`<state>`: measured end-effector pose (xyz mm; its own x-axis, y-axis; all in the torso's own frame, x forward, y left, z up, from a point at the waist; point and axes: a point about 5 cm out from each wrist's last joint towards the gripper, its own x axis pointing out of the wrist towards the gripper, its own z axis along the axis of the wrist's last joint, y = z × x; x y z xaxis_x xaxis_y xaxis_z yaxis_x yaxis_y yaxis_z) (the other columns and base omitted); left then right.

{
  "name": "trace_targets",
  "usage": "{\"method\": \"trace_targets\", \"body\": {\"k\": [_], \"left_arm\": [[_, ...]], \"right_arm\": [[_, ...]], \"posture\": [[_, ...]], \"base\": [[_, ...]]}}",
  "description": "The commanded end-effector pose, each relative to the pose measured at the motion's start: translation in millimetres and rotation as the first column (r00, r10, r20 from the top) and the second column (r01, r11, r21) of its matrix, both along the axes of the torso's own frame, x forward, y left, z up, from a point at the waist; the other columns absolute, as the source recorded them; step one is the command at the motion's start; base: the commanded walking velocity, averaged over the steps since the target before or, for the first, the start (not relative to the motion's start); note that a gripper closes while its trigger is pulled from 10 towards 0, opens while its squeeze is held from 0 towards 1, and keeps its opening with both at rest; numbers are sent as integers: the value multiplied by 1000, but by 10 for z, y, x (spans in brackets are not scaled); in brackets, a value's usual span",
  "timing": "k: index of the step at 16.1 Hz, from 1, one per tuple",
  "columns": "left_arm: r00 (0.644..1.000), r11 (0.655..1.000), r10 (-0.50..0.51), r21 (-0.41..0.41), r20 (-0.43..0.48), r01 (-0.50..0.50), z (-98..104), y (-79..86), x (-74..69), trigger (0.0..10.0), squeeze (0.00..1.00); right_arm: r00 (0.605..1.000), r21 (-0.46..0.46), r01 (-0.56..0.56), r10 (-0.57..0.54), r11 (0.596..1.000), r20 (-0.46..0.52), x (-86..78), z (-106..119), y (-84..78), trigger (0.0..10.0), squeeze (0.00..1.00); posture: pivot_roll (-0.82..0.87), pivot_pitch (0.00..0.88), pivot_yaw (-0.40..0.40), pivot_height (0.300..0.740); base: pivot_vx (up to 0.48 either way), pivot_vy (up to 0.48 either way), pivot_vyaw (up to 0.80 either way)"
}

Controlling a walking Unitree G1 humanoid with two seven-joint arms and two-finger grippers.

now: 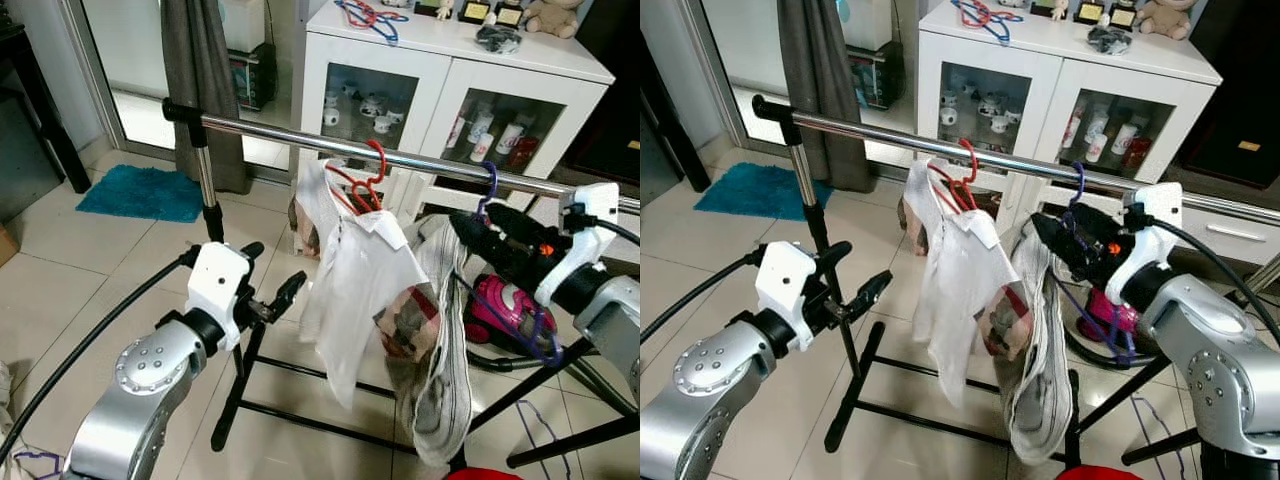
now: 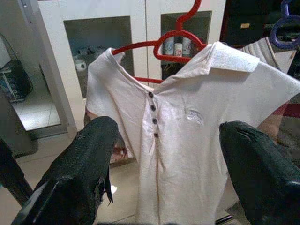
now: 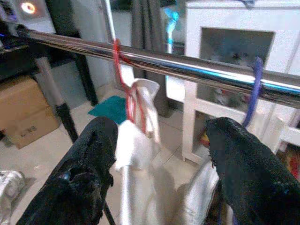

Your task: Hang hanger

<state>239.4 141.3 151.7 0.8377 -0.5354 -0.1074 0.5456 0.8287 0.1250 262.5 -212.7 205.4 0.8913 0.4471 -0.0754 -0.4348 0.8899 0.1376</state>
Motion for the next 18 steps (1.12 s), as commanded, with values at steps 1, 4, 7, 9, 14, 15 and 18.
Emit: {"method": "trace_targets", "body": {"k": [1, 4, 7, 9, 14, 15, 18], "left_arm": [[999, 999, -38, 12, 11, 38, 18, -51, -19, 10000, 0], [997, 997, -79, 10, -4, 79, 12, -94, -34, 10000, 0], [990, 990, -142, 20, -20, 142, -5, -162, -52, 10000, 0], [988, 988, -155, 22, -25, 156, -13, -187, -55, 10000, 0], [983, 983, -180, 26, -43, 181, -48, -215, -79, 10000, 0], [982, 983, -182, 27, -44, 183, -51, -215, -79, 10000, 0], [980, 981, -191, 28, -48, 193, -57, -216, -78, 10000, 0]], "right_arm": [[998, -33, 66, -67, 997, -16, 38, 70, -71, 10000, 1000], [986, -73, 125, -132, 989, -100, 112, 120, -168, 10000, 1000], [980, -171, 61, -91, 983, -176, 165, 148, -136, 10000, 1000], [974, -193, 69, -108, 979, -201, 253, 186, -143, 10000, 1000], [957, -297, 29, -113, 954, -268, 462, 224, -182, 10000, 0], [952, -302, 14, -105, 953, -288, 488, 206, -183, 10000, 0], [932, -298, -2, -106, 955, -347, 576, 148, -242, 10000, 0]], "posture": [[83, 0, -54, 740], [73, 0, -51, 740], [64, 0, -52, 740], [58, 0, -57, 740], [54, 0, -70, 740], [55, 0, -75, 740], [54, 0, -78, 740]], "base": [[0, 0, 0], [0, 0, 0], [0, 0, 0], [0, 0, 0], [0, 0, 0], [0, 0, 0], [0, 0, 0]]}}
